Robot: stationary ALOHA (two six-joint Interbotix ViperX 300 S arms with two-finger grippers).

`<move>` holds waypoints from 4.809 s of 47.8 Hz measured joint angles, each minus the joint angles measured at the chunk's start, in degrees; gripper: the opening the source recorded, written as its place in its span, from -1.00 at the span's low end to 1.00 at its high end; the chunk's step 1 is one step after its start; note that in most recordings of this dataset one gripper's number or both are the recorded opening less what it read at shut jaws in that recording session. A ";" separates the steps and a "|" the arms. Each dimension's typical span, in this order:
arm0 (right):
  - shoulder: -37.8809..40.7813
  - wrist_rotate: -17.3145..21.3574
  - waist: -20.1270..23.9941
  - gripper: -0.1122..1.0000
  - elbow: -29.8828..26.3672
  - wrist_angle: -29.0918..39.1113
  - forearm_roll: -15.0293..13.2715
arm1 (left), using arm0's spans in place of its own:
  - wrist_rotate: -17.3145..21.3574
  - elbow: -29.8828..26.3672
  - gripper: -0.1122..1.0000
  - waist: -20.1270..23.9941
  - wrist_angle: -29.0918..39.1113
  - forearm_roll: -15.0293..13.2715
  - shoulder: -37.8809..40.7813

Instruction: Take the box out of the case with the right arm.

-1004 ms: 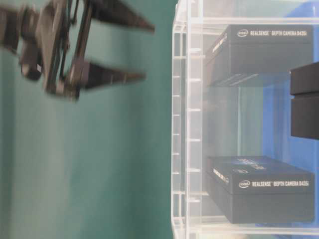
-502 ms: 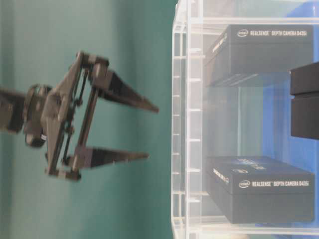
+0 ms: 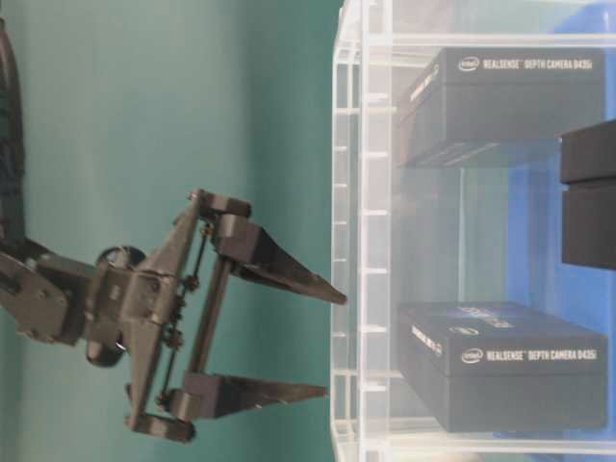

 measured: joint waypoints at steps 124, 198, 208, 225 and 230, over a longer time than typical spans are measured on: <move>2.02 0.53 0.00 0.78 -0.18 -1.41 0.88 | 0.00 0.09 -0.65 0.00 -0.09 0.00 0.00; 8.17 2.20 -0.35 0.79 -0.18 -3.96 0.26 | 0.00 0.00 -0.65 0.00 -0.09 0.00 0.00; 8.26 2.29 -0.44 0.79 -0.18 -3.87 0.26 | 0.00 0.00 -0.65 0.00 0.00 0.00 0.00; 8.26 3.87 -0.44 0.73 -0.18 -3.87 0.26 | -0.09 0.09 -0.65 0.00 0.00 0.00 0.00; 8.26 4.75 -0.35 0.54 -0.18 -3.60 0.09 | 0.00 0.09 -0.65 0.00 0.00 0.00 0.00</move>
